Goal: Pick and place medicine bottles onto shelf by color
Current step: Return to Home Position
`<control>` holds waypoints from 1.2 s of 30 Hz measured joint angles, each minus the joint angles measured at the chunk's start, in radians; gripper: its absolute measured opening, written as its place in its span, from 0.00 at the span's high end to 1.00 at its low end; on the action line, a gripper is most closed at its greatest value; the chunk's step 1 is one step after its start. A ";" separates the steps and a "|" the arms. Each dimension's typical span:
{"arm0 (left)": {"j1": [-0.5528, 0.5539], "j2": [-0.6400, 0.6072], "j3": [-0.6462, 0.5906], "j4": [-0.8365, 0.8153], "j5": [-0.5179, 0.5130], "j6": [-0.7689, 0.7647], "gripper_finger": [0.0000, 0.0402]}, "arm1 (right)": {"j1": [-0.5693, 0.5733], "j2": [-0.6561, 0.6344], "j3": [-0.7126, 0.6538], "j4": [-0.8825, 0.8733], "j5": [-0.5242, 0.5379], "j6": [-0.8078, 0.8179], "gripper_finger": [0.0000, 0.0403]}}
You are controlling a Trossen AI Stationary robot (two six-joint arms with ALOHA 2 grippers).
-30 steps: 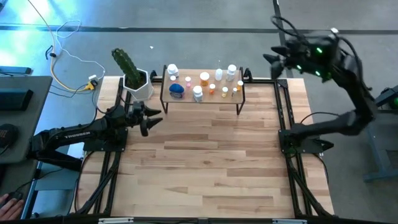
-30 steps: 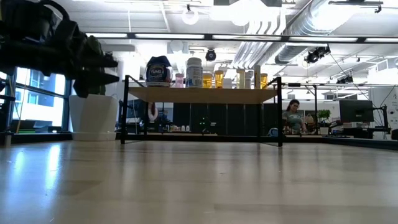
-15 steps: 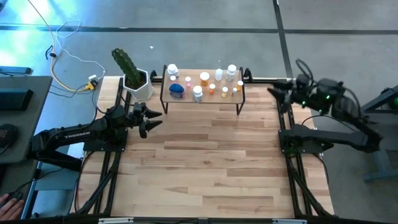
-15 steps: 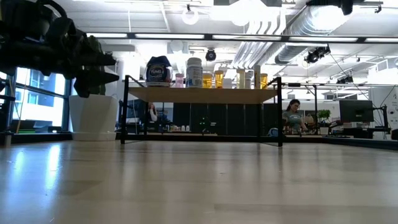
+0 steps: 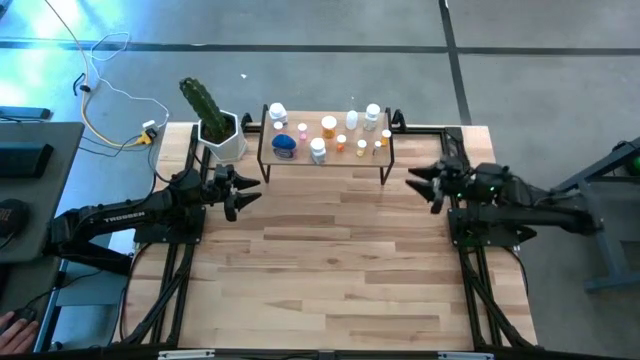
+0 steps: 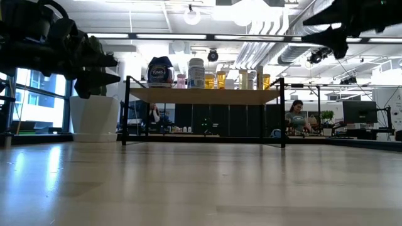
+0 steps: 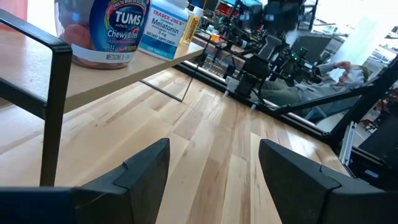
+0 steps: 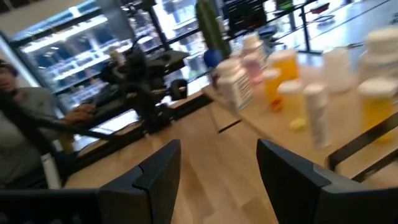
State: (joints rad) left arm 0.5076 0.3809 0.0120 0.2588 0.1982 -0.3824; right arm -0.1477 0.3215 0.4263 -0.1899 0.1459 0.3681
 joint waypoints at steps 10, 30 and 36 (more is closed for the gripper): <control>0.000 0.000 0.001 0.000 0.000 0.000 0.41 | 0.140 -0.109 -0.256 0.206 0.000 0.019 0.50; 0.000 0.000 0.001 -0.001 0.000 0.000 0.41 | 0.253 -0.318 -0.347 0.095 0.009 -0.008 0.50; 0.000 0.000 0.001 -0.001 0.000 0.000 0.41 | 0.255 -0.318 -0.347 0.071 0.012 -0.006 0.50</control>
State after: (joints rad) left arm 0.5079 0.3813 0.0128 0.2581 0.1986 -0.3824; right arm 0.1078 0.0032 0.0795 -0.1190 0.1575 0.3624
